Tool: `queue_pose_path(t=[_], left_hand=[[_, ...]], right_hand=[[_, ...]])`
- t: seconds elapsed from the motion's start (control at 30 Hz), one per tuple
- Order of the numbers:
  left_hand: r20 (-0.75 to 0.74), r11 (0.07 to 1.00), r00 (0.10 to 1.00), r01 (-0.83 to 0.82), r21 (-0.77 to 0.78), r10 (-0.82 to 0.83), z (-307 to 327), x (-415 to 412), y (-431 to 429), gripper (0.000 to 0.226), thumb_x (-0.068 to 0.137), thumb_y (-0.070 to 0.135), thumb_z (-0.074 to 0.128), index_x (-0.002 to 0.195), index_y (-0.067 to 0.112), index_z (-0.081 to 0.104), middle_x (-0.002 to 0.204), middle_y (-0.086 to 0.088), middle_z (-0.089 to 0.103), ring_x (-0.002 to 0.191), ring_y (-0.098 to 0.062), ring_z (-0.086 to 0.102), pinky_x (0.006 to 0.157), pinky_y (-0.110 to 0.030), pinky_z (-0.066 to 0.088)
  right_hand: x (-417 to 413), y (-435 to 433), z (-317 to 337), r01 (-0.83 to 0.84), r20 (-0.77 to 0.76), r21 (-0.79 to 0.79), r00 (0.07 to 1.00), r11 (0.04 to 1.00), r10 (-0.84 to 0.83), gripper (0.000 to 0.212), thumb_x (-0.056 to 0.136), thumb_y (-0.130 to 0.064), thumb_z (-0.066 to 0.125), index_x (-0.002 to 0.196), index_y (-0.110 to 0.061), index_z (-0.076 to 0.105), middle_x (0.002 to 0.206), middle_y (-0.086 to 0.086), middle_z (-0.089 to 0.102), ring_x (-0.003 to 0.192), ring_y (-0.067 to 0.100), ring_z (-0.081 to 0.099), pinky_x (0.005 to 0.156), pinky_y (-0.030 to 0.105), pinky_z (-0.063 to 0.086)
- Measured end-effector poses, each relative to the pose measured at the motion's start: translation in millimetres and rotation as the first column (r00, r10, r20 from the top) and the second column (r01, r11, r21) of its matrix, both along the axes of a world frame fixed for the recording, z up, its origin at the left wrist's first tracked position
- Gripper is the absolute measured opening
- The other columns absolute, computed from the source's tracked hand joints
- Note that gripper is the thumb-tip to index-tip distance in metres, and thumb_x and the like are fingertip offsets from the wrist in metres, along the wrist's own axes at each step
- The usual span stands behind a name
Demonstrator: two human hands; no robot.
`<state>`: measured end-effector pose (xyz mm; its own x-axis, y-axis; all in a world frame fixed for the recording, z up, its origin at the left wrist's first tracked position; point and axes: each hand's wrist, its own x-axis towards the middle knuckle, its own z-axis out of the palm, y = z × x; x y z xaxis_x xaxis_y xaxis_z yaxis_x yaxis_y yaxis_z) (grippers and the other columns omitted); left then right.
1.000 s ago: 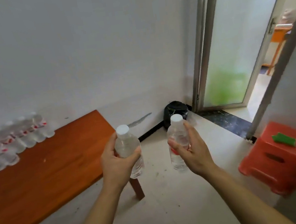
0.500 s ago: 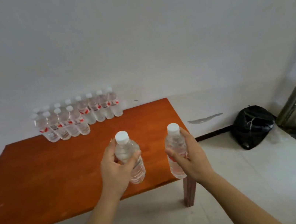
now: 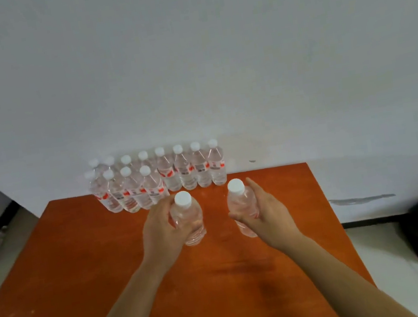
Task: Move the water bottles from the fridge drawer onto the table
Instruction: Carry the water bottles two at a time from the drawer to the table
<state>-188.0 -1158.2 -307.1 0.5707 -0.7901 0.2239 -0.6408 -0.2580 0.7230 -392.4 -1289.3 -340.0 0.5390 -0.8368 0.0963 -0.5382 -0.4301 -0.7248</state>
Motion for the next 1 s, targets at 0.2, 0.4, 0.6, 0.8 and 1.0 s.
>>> queue_pose_path(t=[0.2, 0.4, 0.6, 0.8, 1.0], left_hand=[[0.015, 0.983, 0.992, 0.12, 0.135, -0.123, -31.4, 81.4, -55.8, 0.075, 0.065, 0.039, 0.089, 0.131, 0.021, 0.057, 0.123, 0.01, 0.063, 0.107, -0.005, 0.053, 0.095, -0.028, 0.043], [0.046, 0.925, 0.965, 0.232, 0.302, -0.257, -60.0, 157.7, -107.6, 0.065, 0.066, 0.048, 0.084, 0.121, 0.026, 0.057, 0.116, 0.012, 0.065, 0.097, -0.008, 0.058, 0.08, -0.024, 0.043], [0.311, 0.864, 0.866, 0.229, 0.449, -0.391, -68.5, 210.1, -157.3, 0.065, 0.076, 0.058, 0.071, 0.128, 0.022, 0.051, 0.111, 0.003, 0.07, 0.104, -0.022, 0.062, 0.086, -0.032, 0.047], [0.427, 0.859, 0.794, 0.222, 0.462, -0.434, -88.0, 242.3, -192.5, 0.062, 0.078, 0.056, 0.066, 0.126, 0.022, 0.046, 0.101, 0.008, 0.071, 0.102, -0.017, 0.064, 0.108, -0.046, 0.03], [0.456, 0.836, 0.784, 0.141, 0.53, -0.421, -95.7, 262.7, -201.2, 0.065, 0.077, 0.053, 0.072, 0.128, 0.022, 0.047, 0.11, 0.003, 0.068, 0.102, -0.022, 0.063, 0.081, -0.036, 0.043]], right_hand=[[71.0, -34.5, -22.4, 0.071, -0.111, 0.024, 0.992, 0.997, -0.068, 0.085, 0.079, -0.069, 0.066, 0.149, -0.032, 0.033, 0.142, -0.007, 0.054, 0.127, 0.014, 0.052, 0.096, 0.029, 0.044], [139.5, -61.9, -46.0, 0.122, -0.224, 0.112, 0.97, 0.986, -0.094, 0.087, 0.075, -0.059, 0.076, 0.148, -0.031, 0.038, 0.144, -0.007, 0.055, 0.131, 0.016, 0.053, 0.104, 0.034, 0.046], [207.0, -92.4, -59.4, 0.112, -0.305, 0.113, 0.95, 0.987, -0.073, 0.082, 0.079, -0.053, 0.075, 0.149, -0.034, 0.037, 0.14, -0.002, 0.059, 0.122, 0.02, 0.06, 0.098, 0.037, 0.052], [262.8, -115.1, -73.6, 0.108, -0.258, 0.207, 0.965, 0.972, -0.053, 0.078, 0.089, -0.029, 0.072, 0.154, -0.033, 0.029, 0.131, 0.002, 0.065, 0.115, 0.024, 0.065, 0.093, 0.04, 0.055], [286.8, -125.8, -81.8, 0.117, -0.193, 0.234, 0.979, 0.965, -0.071, 0.076, 0.089, -0.032, 0.072, 0.152, -0.025, 0.03, 0.137, 0.001, 0.06, 0.122, 0.023, 0.06, 0.096, 0.041, 0.054]])
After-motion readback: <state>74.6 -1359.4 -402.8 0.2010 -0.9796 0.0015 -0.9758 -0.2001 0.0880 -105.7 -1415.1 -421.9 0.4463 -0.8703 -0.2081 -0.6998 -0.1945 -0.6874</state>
